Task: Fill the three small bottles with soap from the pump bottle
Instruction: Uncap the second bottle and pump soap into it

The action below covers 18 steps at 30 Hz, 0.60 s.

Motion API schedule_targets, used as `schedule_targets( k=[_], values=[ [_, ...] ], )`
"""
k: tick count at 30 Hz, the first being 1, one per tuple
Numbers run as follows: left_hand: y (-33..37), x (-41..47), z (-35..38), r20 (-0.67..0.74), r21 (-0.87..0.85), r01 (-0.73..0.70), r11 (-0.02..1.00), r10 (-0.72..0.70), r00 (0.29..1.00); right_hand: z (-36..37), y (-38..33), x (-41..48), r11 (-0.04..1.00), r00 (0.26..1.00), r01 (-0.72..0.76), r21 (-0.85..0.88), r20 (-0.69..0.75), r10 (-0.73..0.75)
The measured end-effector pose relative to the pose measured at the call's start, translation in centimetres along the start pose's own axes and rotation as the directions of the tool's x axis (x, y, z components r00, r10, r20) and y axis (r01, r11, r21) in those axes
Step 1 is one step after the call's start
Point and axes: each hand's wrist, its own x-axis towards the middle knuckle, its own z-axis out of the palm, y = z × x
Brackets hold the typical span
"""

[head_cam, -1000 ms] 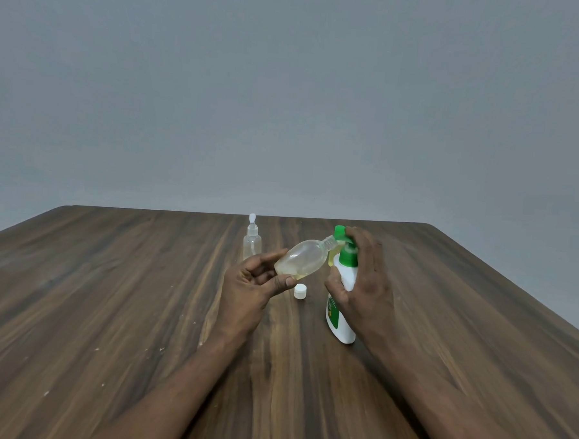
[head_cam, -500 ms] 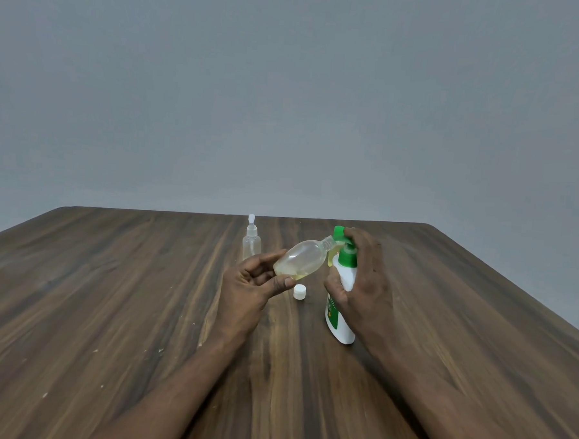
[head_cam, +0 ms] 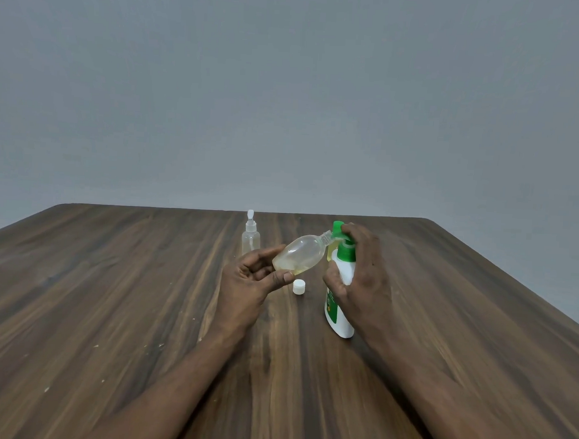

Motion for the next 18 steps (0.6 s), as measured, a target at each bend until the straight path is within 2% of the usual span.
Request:
schedule_targets(
  k=[18],
  values=[
    [0.10,-0.15,0.16,-0.004,-0.002,-0.004,1.000,0.004,1.000,-0.02,-0.03,-0.09,0.999,1.000,-0.027,-0.024,0.010,0.027]
  ],
)
